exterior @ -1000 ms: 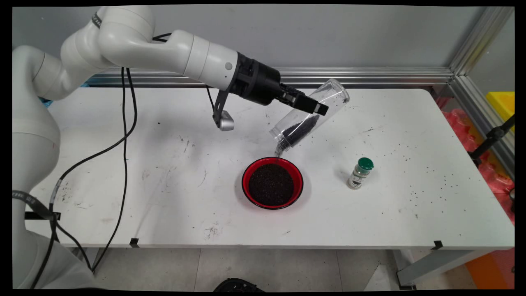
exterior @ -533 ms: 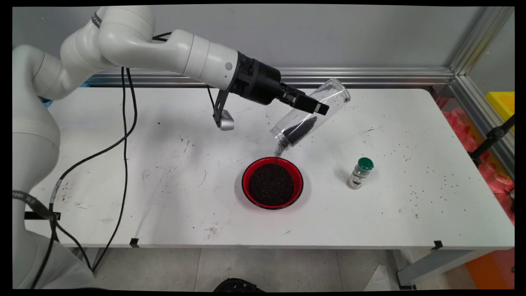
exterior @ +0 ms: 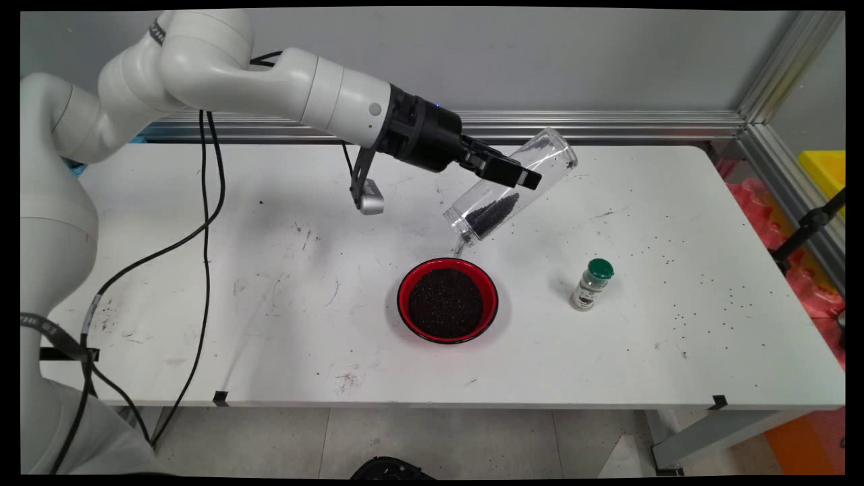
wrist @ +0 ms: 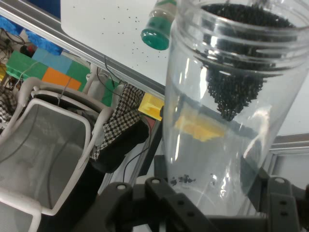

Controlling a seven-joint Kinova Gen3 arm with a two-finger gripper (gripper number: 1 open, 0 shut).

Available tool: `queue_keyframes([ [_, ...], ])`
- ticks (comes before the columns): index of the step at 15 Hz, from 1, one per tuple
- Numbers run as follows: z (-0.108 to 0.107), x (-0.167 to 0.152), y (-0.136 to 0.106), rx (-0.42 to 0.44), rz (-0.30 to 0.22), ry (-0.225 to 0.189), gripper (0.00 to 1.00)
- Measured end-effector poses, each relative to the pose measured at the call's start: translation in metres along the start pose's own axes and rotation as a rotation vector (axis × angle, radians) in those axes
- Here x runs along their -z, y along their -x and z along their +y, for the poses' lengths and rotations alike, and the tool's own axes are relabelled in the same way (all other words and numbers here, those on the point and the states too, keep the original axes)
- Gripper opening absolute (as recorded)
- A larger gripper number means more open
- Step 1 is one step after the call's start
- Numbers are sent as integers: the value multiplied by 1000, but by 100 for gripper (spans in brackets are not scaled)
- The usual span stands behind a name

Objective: Pour the black seasoning powder in the red bowl

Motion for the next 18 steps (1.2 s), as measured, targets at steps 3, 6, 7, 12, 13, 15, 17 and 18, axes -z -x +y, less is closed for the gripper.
queue_keyframes([
  [3, 0, 0, 0, -10, -1, 0, 0],
  [6, 0, 0, 0, -18, -2, 0, 0],
  [7, 0, 0, 0, -20, -2, 0, 0],
  [12, 0, 0, 1, -27, -4, 0, 0],
  [13, 0, 0, 1, -28, -4, 0, 0],
  [15, 0, 0, 1, -29, -5, 0, 0],
  [17, 0, 0, 1, -29, -5, 0, 0],
  [18, 0, 0, 1, -30, -5, 0, 0],
])
